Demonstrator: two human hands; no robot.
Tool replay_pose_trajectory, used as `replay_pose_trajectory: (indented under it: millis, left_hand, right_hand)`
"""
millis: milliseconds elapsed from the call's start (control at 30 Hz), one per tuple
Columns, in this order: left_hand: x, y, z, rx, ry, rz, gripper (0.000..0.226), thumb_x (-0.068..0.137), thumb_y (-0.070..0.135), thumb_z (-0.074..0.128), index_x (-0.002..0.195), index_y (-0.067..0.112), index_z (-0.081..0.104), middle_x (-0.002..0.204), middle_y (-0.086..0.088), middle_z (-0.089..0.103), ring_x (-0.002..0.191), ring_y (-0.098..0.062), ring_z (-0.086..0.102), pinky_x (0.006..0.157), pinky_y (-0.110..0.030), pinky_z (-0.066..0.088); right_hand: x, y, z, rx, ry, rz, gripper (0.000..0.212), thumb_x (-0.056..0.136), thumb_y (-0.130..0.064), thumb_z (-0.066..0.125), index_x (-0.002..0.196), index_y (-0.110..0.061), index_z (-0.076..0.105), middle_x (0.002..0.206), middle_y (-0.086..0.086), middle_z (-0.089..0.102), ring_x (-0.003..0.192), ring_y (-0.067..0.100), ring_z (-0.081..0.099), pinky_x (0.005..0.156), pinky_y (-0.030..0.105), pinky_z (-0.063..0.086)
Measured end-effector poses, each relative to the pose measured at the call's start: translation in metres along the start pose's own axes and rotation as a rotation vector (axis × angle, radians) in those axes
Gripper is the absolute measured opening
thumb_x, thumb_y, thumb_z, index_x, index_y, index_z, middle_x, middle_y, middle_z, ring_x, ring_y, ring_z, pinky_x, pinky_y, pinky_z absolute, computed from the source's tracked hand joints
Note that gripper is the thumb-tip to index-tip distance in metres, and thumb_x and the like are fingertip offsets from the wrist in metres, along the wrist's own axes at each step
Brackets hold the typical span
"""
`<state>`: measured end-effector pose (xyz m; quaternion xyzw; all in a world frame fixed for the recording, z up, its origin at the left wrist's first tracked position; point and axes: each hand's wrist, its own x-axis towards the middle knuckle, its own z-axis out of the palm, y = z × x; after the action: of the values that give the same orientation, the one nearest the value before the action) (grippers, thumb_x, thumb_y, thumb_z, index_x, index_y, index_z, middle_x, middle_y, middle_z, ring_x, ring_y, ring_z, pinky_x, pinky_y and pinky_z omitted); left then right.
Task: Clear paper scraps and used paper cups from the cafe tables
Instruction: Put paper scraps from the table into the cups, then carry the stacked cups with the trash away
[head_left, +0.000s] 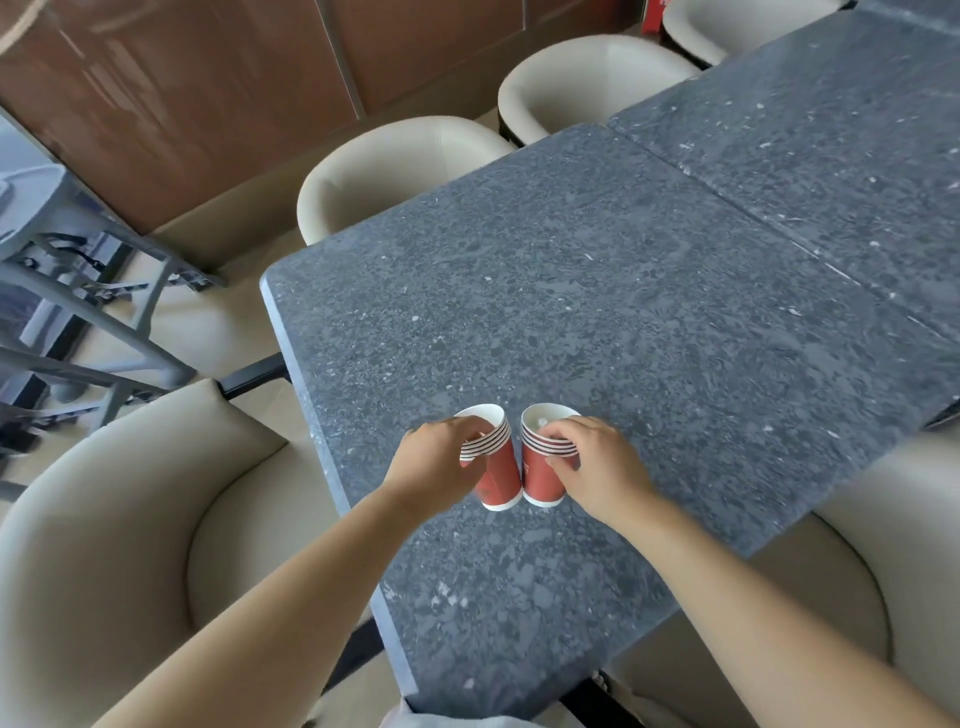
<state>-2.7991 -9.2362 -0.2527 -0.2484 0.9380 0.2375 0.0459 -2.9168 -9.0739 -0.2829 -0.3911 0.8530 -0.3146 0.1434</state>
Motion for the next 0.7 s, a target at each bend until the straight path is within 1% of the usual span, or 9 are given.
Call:
replay_pose_trajectory:
  millis: [133,367,500,600,700]
  left_hand:
    - [-0.023,0.015,0.013,0.05,0.051,0.022,0.036,0.079,0.021,0.057,0.115,0.028,0.06,0.113,0.005,0.066,0.099,-0.022,0.061,0.085,-0.032,0.045]
    - [-0.06,0.027,0.028,0.05,0.08,-0.04,0.039,0.078,0.019,0.058,0.116,0.025,0.06,0.118,0.004,0.065,0.108,-0.023,0.058,0.093,-0.036,0.044]
    - [-0.09,0.031,0.03,0.06,0.099,-0.054,0.039,0.079,0.019,0.057,0.118,0.026,0.06,0.119,0.004,0.065,0.109,-0.023,0.057,0.093,-0.035,0.043]
    - [-0.104,0.033,0.026,0.061,0.125,-0.034,0.038,0.08,0.02,0.056,0.118,0.025,0.06,0.117,0.003,0.065,0.106,-0.024,0.058,0.092,-0.036,0.044]
    - [-0.12,0.035,0.022,0.029,0.17,-0.012,0.036,0.08,0.018,0.056,0.114,0.024,0.062,0.113,0.002,0.067,0.103,-0.025,0.06,0.09,-0.037,0.045]
  right_hand:
    - [-0.02,0.007,-0.007,-0.02,-0.012,-0.054,0.026,0.081,-0.011,0.063,0.106,-0.017,0.063,0.11,-0.002,0.066,0.103,0.02,0.056,0.083,0.029,0.044]
    - [-0.046,0.005,-0.006,0.012,-0.043,-0.147,0.022,0.081,-0.011,0.065,0.103,-0.014,0.064,0.106,-0.001,0.067,0.1,0.02,0.056,0.079,0.022,0.038]
    - [-0.064,-0.003,-0.005,-0.007,-0.093,-0.169,0.024,0.083,-0.011,0.062,0.106,-0.013,0.063,0.11,0.0,0.065,0.105,0.02,0.054,0.084,0.022,0.038]
    - [-0.076,-0.013,-0.006,-0.035,-0.072,-0.196,0.024,0.082,-0.01,0.063,0.106,-0.013,0.063,0.108,0.002,0.066,0.105,0.022,0.055,0.083,0.023,0.037]
    - [-0.092,-0.025,-0.004,-0.041,-0.049,-0.2,0.023,0.082,-0.008,0.062,0.105,-0.012,0.063,0.109,0.003,0.066,0.103,0.023,0.056,0.083,0.026,0.04]
